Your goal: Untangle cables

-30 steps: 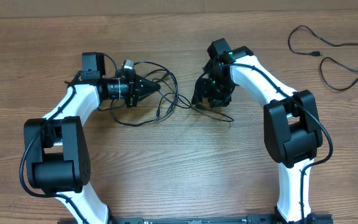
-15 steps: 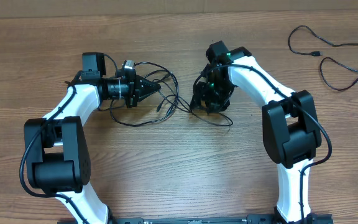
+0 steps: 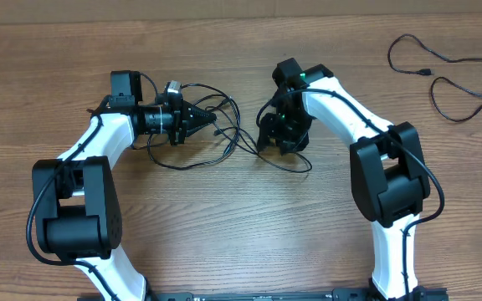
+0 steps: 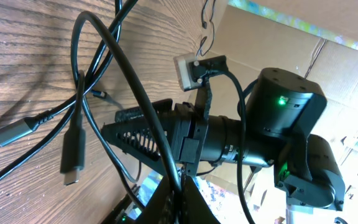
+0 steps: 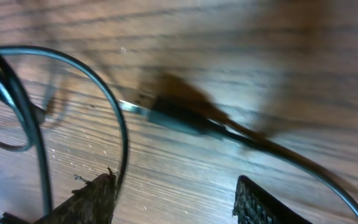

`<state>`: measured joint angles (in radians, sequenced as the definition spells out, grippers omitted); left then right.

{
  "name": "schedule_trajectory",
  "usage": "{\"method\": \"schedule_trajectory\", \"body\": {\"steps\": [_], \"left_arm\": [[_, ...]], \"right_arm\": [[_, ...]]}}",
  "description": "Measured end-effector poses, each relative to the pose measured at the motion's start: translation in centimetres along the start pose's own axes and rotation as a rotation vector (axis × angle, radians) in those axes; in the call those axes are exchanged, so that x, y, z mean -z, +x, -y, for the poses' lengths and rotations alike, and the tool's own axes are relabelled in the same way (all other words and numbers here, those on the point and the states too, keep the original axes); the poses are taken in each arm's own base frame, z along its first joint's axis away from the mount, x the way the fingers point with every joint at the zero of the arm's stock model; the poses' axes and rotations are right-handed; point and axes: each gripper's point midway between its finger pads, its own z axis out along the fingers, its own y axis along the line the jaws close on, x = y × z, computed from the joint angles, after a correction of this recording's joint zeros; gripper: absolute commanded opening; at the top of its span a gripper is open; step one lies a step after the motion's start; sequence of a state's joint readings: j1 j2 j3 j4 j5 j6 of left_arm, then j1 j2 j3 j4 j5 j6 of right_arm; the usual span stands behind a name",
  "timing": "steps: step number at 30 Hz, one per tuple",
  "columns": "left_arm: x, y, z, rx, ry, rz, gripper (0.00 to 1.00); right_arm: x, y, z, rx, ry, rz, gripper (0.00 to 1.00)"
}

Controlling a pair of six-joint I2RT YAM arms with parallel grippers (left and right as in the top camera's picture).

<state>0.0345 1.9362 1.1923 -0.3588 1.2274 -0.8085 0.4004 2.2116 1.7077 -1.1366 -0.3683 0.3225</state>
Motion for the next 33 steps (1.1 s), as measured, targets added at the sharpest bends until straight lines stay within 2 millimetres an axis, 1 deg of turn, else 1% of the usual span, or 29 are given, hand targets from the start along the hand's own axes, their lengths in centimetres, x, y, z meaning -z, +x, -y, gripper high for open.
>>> {"method": "schedule_trajectory", "body": {"steps": [3, 5, 7, 9, 12, 15, 19, 22, 30, 32, 33], "left_arm": [[0.0, 0.0, 0.0, 0.000, 0.000, 0.000, 0.04], [0.0, 0.0, 0.0, 0.000, 0.000, 0.000, 0.04], [0.0, 0.0, 0.0, 0.000, 0.000, 0.000, 0.04], [0.0, 0.0, 0.0, 0.000, 0.000, 0.000, 0.04], [0.0, 0.0, 0.0, 0.000, 0.000, 0.000, 0.04], [0.0, 0.0, 0.0, 0.000, 0.000, 0.000, 0.04], [0.0, 0.0, 0.0, 0.003, -0.001, -0.001, 0.04], [0.0, 0.0, 0.0, 0.003, -0.001, -0.001, 0.04], [0.0, 0.0, 0.0, 0.004, -0.001, -0.001, 0.04], [0.0, 0.0, 0.0, 0.004, -0.001, -0.001, 0.04], [0.0, 0.0, 0.0, 0.004, -0.001, -0.001, 0.04]], "right_arm": [[-0.1, -0.6, -0.4, -0.028, -0.011, 0.024, 0.52], [-0.1, -0.3, -0.4, -0.055, -0.007, 0.015, 0.49], [-0.3, 0.6, -0.5, -0.075, 0.008, -0.016, 0.45], [-0.5, 1.2, -0.8, -0.075, 0.016, -0.029, 0.43], [-1.3, 2.0, -1.2, -0.073, 0.026, -0.049, 0.42], [-1.6, 2.4, -1.4, -0.115, 0.030, -0.056, 0.42], [-1.6, 2.5, -1.3, -0.238, 0.035, -0.057, 0.42], [-1.6, 2.6, -1.5, -0.310, 0.028, -0.065, 0.38], [-1.5, 3.6, -3.5, -0.368, -0.075, -0.140, 0.38], [-1.4, 3.8, -4.0, -0.372, -0.101, -0.158, 0.37], [-1.3, 3.8, -4.2, -0.374, -0.110, -0.165, 0.34]]}}
